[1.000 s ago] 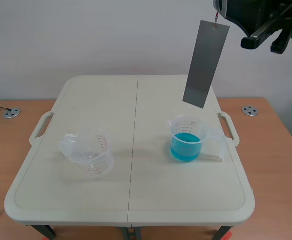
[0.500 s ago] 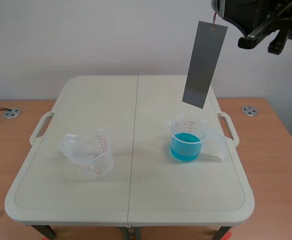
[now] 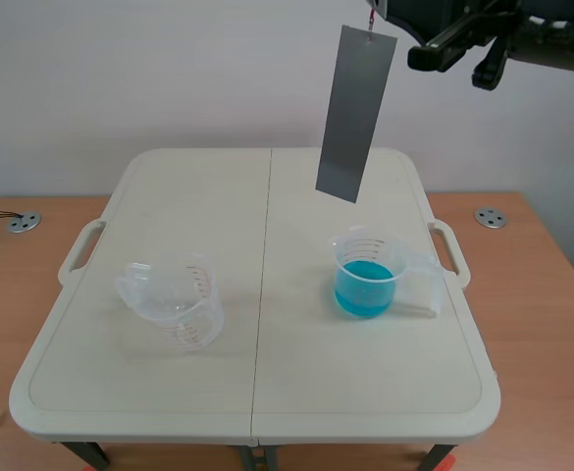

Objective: Hold the metal plate by the orange handle, dip it into the blue solution, take it out and point at it, then put the plate back in the beaker on the left.
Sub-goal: 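Raise the plate and point at it, then put the plate into the left beaker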

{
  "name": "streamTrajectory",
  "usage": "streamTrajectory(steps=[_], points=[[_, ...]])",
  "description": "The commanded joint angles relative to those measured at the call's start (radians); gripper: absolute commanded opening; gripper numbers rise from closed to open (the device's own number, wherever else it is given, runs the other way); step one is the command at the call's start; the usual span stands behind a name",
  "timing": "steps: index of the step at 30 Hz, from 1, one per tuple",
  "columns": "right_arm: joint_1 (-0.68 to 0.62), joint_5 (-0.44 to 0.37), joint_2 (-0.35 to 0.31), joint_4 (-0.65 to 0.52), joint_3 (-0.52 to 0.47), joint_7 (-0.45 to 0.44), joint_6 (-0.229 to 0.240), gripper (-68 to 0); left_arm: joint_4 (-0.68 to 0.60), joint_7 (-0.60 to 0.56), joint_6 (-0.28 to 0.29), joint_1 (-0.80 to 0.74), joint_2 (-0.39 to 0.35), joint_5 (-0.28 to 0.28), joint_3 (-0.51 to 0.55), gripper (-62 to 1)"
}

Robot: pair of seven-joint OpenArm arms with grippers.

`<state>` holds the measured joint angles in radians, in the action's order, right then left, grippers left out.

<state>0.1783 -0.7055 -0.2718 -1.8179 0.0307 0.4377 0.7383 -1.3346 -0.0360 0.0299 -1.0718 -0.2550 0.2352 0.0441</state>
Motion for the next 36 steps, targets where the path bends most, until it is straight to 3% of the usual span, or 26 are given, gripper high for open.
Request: streamTrajectory(steps=[1, 14, 36], points=[[0.031, -0.013, 0.009, -0.016, 0.012, -0.008, 0.007, -66.2, -0.007, -0.014, 0.011, -0.009, -0.006, 0.003, 0.0, -57.5], [0.077, 0.06, 0.149, -0.015, 0.127, 0.053, 0.007, -66.2, 0.008, -0.008, 0.018, -0.005, -0.003, 0.004, 0.0, -57.5], [0.108, 0.235, 0.346, 0.047, 0.29, 0.05, 0.007, -66.2, 0.008, 0.01, 0.018, -0.005, -0.003, 0.004, 0.0, -57.5]])
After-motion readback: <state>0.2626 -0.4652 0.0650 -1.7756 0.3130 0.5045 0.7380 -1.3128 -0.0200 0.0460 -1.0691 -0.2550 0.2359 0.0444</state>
